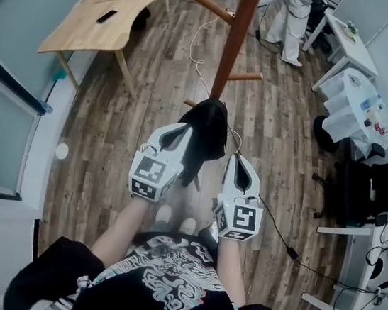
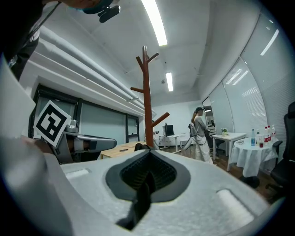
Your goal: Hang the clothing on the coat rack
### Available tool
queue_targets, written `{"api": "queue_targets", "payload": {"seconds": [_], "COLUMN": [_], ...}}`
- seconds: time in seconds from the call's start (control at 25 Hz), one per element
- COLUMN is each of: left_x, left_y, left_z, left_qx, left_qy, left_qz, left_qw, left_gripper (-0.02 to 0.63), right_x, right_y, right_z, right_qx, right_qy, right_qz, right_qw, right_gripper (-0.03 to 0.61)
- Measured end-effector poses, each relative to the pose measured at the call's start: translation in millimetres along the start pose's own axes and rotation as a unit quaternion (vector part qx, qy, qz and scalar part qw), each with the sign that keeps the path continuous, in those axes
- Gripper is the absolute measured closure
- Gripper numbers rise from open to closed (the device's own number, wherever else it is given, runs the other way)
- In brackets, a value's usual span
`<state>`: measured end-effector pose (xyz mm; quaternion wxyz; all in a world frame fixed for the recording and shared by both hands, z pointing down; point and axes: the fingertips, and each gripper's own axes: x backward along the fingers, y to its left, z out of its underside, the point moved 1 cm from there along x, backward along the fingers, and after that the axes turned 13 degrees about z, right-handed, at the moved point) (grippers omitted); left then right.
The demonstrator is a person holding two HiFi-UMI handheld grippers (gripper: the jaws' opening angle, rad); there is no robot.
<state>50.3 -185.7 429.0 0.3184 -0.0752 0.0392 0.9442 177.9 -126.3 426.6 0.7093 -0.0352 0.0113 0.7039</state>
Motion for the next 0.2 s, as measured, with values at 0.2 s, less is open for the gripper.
{"api": "queue_targets", "payload": {"seconds": [0.2], "left_x": [3.2], "left_y": [2.4], "left_z": [1.3], "left_qx": [-0.003], "left_qy": [0.001], "left_qz": [0.000], "left_qw": [1.0000], "left_gripper": [0.624], "right_x": [-2.6], "right_y": [7.4], "right_z": [3.2], "right_qx": [-0.003], "right_qy": [0.004], "right_qz": [-0.006], "right_qw": [1.000], "right_gripper": [0.580]}}
